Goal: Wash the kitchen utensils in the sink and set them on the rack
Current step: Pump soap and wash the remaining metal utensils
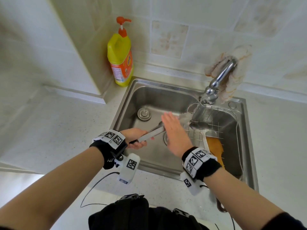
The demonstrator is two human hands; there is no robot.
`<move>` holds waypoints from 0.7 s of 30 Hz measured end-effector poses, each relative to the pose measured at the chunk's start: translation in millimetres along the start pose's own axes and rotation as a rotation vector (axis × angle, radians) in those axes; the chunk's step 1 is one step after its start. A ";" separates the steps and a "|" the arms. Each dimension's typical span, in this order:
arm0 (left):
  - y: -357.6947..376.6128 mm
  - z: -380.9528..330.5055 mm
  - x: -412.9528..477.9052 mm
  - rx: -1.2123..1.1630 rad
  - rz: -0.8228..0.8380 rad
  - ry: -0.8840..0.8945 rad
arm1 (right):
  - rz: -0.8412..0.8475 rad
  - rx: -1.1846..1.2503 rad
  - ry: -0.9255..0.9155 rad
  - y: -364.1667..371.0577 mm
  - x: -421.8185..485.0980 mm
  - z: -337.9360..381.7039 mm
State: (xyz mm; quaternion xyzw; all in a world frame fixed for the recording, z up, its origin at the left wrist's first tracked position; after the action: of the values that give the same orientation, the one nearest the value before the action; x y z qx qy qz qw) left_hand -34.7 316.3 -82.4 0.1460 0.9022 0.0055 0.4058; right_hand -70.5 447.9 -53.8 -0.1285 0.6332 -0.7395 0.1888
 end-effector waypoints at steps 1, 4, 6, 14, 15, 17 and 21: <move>0.3 -1.0 0.3 0.006 -0.001 -0.001 | -0.023 0.008 0.050 -3.2 5.1 -9.7; 3.2 -3.8 0.8 0.010 0.012 0.009 | 0.006 -0.103 0.343 -8.2 21.4 -56.8; 5.3 -3.8 2.6 -0.012 0.017 0.013 | -0.052 -0.184 0.233 -7.1 15.4 -38.6; 6.9 3.5 12.2 -0.004 0.046 -0.030 | -0.025 0.032 0.347 -2.2 23.6 -66.8; 5.7 5.2 12.8 0.001 0.046 -0.037 | -0.022 -0.079 0.352 -1.4 20.6 -64.8; 6.0 7.5 14.4 0.007 0.043 -0.048 | -0.032 -0.115 0.134 7.1 8.1 -32.5; 5.5 7.9 9.9 0.015 0.033 -0.060 | -0.049 0.041 -0.080 16.4 -0.6 -5.9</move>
State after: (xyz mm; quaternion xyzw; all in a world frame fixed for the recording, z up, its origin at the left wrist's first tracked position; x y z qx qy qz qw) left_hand -33.7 323.3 -94.1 0.1642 0.8872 0.0012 0.4313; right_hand -70.6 451.3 -70.8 -0.1694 0.6065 -0.7510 0.1986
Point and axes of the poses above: each hand's wrist, its own x-axis towards the middle knuckle, its own y-axis out of the palm, z = x × y, the point moved 6 cm from there along x, towards the middle knuckle, and after that the axes turned 9 degrees about y, right-handed, at the moved point
